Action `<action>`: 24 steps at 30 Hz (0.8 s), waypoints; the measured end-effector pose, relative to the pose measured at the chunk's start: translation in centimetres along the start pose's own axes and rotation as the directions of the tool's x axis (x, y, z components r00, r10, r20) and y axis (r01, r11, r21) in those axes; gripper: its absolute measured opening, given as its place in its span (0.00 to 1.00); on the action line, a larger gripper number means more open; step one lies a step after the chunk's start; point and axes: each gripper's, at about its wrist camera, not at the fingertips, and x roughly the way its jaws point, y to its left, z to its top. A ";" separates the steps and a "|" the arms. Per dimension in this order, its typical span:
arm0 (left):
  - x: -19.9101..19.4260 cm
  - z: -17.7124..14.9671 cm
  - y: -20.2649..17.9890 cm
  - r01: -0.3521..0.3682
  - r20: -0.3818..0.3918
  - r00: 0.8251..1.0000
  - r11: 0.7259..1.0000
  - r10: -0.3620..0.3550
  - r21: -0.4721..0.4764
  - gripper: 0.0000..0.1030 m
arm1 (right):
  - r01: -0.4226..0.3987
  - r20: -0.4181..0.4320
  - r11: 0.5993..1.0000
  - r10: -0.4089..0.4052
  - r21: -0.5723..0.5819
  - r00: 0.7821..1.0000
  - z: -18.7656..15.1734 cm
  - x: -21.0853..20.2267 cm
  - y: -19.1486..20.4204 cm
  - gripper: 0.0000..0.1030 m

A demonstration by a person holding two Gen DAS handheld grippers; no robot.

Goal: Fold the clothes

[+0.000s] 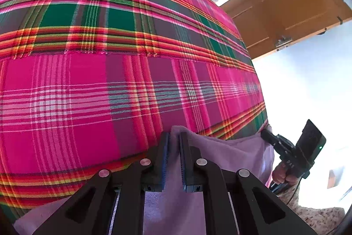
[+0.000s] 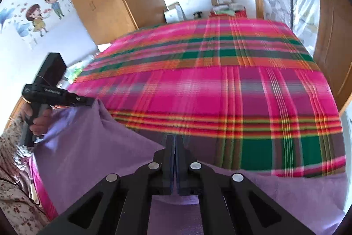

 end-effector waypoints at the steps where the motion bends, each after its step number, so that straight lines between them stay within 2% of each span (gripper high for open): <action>1: 0.0 0.0 0.0 0.001 0.001 1.000 1.000 -0.001 -0.003 0.10 | -0.017 -0.001 1.000 0.017 -0.004 1.000 0.1 0.0 0.0 0.01; 5: 0.1 -0.2 0.1 0.008 -0.002 1.000 1.000 -0.008 -0.007 0.10 | -0.076 -0.001 0.994 0.077 -0.076 0.997 1.0 0.2 1.2 0.03; 8: 0.1 -0.2 0.0 0.008 -0.002 1.000 1.000 -0.008 -0.008 0.10 | -0.105 -0.053 0.982 0.098 -0.155 0.994 1.6 1.9 2.7 0.22; 9: 0.1 -0.2 0.0 0.005 -0.002 1.000 1.000 -0.005 -0.006 0.09 | -0.111 -0.079 0.979 0.099 -0.174 0.992 1.5 2.6 3.2 0.22; 11: 0.1 -0.3 -0.1 0.001 -0.002 1.000 1.000 -0.001 -0.001 0.10 | -0.119 -0.125 0.972 0.095 -0.201 0.988 1.3 3.7 3.9 0.22; 13: 0.1 -0.3 -0.1 0.003 -0.004 1.000 1.000 -0.003 -0.004 0.11 | -0.119 -0.106 0.972 0.099 -0.202 0.989 1.2 3.2 4.0 0.04; 14: 0.1 -0.2 -0.1 0.003 -0.005 1.000 1.000 -0.003 -0.005 0.11 | -0.119 -0.094 0.972 0.102 -0.201 0.990 1.1 2.9 4.0 0.02; 20: 0.2 -0.2 -0.2 0.004 -0.005 1.000 1.000 -0.004 -0.009 0.11 | -0.104 0.018 0.975 0.110 -0.197 0.994 1.4 -0.7 4.3 0.02; 22: 0.1 -0.2 -0.1 0.016 -0.001 1.000 1.000 -0.016 -0.017 0.16 | -0.090 0.060 0.978 0.103 -0.190 0.993 1.7 -1.6 4.5 0.02; 24: -0.2 -0.3 0.0 0.024 0.003 1.000 0.999 -0.024 -0.028 0.21 | -0.080 0.061 0.981 0.092 -0.175 0.994 1.9 -1.5 4.5 0.02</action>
